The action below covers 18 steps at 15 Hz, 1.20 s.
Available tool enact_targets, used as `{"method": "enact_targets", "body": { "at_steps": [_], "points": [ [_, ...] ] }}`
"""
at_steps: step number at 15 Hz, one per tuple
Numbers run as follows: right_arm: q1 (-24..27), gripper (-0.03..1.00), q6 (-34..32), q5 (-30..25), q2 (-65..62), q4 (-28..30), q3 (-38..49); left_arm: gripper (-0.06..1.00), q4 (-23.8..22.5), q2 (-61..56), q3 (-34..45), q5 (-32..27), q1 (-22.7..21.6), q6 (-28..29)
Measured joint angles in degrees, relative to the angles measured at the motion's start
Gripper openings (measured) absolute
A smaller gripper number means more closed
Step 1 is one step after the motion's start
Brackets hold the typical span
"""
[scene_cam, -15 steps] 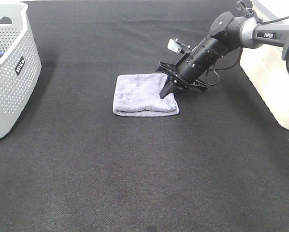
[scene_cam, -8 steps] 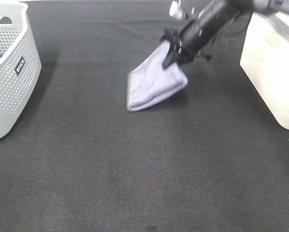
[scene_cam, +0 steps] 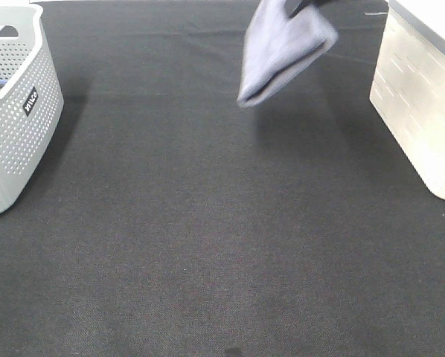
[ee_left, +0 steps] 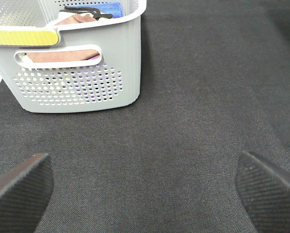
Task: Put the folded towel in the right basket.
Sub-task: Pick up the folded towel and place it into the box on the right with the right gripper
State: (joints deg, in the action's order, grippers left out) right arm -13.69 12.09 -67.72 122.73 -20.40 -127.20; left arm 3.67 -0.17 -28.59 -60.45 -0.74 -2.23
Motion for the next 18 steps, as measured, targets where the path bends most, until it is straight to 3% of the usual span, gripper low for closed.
{"method": "enact_targets", "body": {
  "at_steps": [4, 7, 14, 18],
  "points": [
    [0.4, 0.07, -4.1, -1.4, -8.2, 12.1, 0.0, 0.97, 0.0, 0.0, 0.0, 0.0, 0.0, 0.0],
    [2.9, 0.07, -4.4, -1.9, -11.2, 12.9, 0.0, 0.97, 0.0, 0.0, 0.0, 0.0, 0.0, 0.0],
    [20.3, 0.07, -4.4, -2.3, -12.9, 13.8, 0.0, 0.97, 0.0, 0.0, 0.0, 0.0, 0.0, 0.0],
    [26.8, 0.07, -4.4, -2.3, -9.9, 13.8, 0.0, 0.97, 0.0, 0.0, 0.0, 0.0, 0.0, 0.0]
  ]
}}
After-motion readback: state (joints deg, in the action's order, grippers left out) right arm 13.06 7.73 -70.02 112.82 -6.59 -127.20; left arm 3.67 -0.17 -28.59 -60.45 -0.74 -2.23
